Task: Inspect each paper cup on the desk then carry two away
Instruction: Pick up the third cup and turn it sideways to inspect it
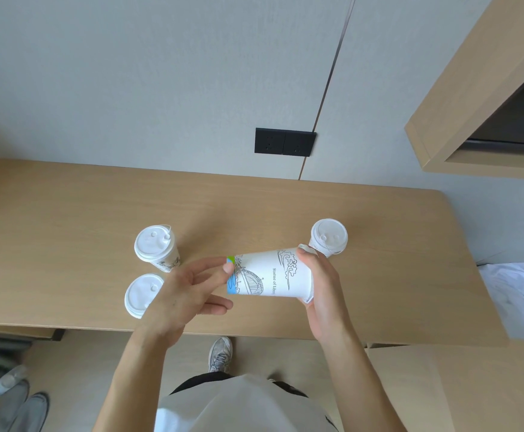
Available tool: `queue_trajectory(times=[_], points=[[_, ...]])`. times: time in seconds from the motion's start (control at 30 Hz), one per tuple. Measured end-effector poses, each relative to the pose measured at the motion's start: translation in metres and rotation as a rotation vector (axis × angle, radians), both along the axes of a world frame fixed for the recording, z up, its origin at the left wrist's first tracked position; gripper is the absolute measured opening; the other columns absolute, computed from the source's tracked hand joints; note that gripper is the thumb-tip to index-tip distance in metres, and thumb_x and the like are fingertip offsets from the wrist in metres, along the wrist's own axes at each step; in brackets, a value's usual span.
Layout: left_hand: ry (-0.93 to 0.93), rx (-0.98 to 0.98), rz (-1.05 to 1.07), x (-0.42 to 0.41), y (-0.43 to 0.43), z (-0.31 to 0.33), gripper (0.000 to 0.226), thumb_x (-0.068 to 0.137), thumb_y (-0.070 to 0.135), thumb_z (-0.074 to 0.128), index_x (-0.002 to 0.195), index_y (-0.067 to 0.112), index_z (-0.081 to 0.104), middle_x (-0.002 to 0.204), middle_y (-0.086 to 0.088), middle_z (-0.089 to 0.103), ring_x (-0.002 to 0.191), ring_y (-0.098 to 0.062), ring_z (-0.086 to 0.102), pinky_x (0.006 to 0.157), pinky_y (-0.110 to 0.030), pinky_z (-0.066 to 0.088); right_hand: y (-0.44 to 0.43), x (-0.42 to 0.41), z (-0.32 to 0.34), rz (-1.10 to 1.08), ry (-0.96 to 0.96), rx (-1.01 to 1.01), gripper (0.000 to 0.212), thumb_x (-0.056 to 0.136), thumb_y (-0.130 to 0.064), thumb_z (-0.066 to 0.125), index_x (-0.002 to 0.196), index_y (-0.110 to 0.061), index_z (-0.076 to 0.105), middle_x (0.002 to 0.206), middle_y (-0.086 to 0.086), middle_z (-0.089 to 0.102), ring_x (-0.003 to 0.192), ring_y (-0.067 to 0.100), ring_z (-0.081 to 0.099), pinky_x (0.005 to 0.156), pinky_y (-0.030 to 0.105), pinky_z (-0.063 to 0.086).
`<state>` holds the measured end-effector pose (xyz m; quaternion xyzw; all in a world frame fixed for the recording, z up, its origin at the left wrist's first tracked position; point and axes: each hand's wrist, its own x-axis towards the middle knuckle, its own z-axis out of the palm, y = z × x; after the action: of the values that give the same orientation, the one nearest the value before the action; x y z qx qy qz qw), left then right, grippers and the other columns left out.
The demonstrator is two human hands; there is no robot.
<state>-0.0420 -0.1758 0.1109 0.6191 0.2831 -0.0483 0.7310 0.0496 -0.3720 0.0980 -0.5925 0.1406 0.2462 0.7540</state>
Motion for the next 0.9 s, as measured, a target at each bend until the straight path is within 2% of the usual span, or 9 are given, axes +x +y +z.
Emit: queue_trajectory(times=[0.07,0.17,0.3,0.37,0.5,0.63,0.73,0.8,0.9], points=[[0.0,0.007,0.005,0.0009,-0.0013,-0.0022,0.041,0.075,0.041,0.084,0.111,0.025,0.074,0.103,-0.004,0.081,0.074,-0.032,0.077,0.072,-0.033,0.064,-0.0008,0.0004,0.0008,-0.001,-0.006,-0.001,0.04,0.07,-0.044,0.074,0.108,-0.032,0.074,0.101,-0.013,0.073,0.105,0.013,0.067,0.09,0.037,0.047],[-0.053,-0.028,-0.045,-0.0005,0.002,-0.0042,0.057,0.071,0.024,0.089,0.124,0.022,0.07,0.112,-0.006,0.08,0.083,-0.03,0.076,0.08,-0.033,0.064,-0.0032,0.0022,0.0022,0.01,-0.022,0.007,0.036,0.075,-0.04,0.071,0.109,-0.029,0.074,0.099,-0.011,0.073,0.099,0.013,0.069,0.084,0.035,0.048],[-0.032,0.011,0.003,0.0027,-0.0004,-0.004,0.054,0.076,0.043,0.088,0.124,0.023,0.072,0.108,-0.008,0.08,0.083,-0.033,0.078,0.075,-0.034,0.063,-0.0033,0.0038,0.0022,0.026,-0.024,0.012,0.036,0.075,-0.039,0.07,0.109,-0.027,0.073,0.099,-0.007,0.073,0.098,0.015,0.07,0.082,0.035,0.049],[-0.041,0.02,0.006,0.0032,-0.0003,-0.0052,0.05,0.078,0.041,0.087,0.122,0.023,0.073,0.112,-0.008,0.079,0.082,-0.03,0.078,0.074,-0.032,0.062,-0.0028,0.0035,0.0014,0.025,-0.028,0.023,0.037,0.075,-0.038,0.07,0.11,-0.026,0.073,0.101,-0.006,0.073,0.1,0.015,0.07,0.084,0.037,0.05],[-0.075,0.007,-0.019,0.0025,0.0042,-0.0043,0.051,0.074,0.03,0.088,0.123,0.028,0.073,0.12,-0.003,0.077,0.096,-0.025,0.077,0.079,-0.035,0.061,-0.0036,0.0042,0.0015,0.019,-0.031,0.038,0.037,0.076,-0.038,0.071,0.111,-0.027,0.074,0.103,-0.009,0.074,0.105,0.014,0.07,0.092,0.04,0.054],[-0.036,0.024,-0.004,0.0052,0.0005,-0.0019,0.051,0.078,0.04,0.08,0.125,0.021,0.07,0.109,-0.009,0.08,0.08,-0.034,0.077,0.072,-0.033,0.063,-0.0025,0.0035,0.002,0.03,-0.037,0.053,0.038,0.075,-0.038,0.072,0.11,-0.025,0.074,0.1,-0.01,0.075,0.102,0.013,0.071,0.09,0.041,0.055],[-0.096,-0.02,-0.027,0.0025,0.0031,-0.0045,0.054,0.077,0.023,0.09,0.127,0.022,0.07,0.12,-0.004,0.077,0.093,-0.034,0.078,0.081,-0.034,0.064,-0.0035,0.0049,-0.001,0.015,-0.029,0.041,0.049,0.064,-0.048,0.079,0.109,-0.031,0.076,0.108,-0.011,0.074,0.122,0.021,0.066,0.106,0.05,0.05],[-0.086,0.005,-0.02,0.0027,0.0027,-0.0051,0.053,0.077,0.027,0.09,0.126,0.023,0.071,0.12,-0.004,0.077,0.094,-0.034,0.078,0.081,-0.034,0.064,-0.0037,0.0051,-0.0026,0.004,-0.028,0.055,0.052,0.058,-0.052,0.079,0.107,-0.034,0.077,0.115,-0.009,0.073,0.132,0.023,0.061,0.113,0.055,0.044],[-0.053,0.041,0.025,0.0049,-0.0012,-0.0032,0.046,0.081,0.037,0.078,0.123,0.02,0.07,0.108,-0.006,0.08,0.083,-0.035,0.079,0.074,-0.03,0.064,-0.0023,0.0039,-0.0025,0.009,-0.035,0.073,0.047,0.059,-0.053,0.078,0.103,-0.036,0.078,0.118,-0.008,0.073,0.133,0.024,0.061,0.115,0.058,0.042]])
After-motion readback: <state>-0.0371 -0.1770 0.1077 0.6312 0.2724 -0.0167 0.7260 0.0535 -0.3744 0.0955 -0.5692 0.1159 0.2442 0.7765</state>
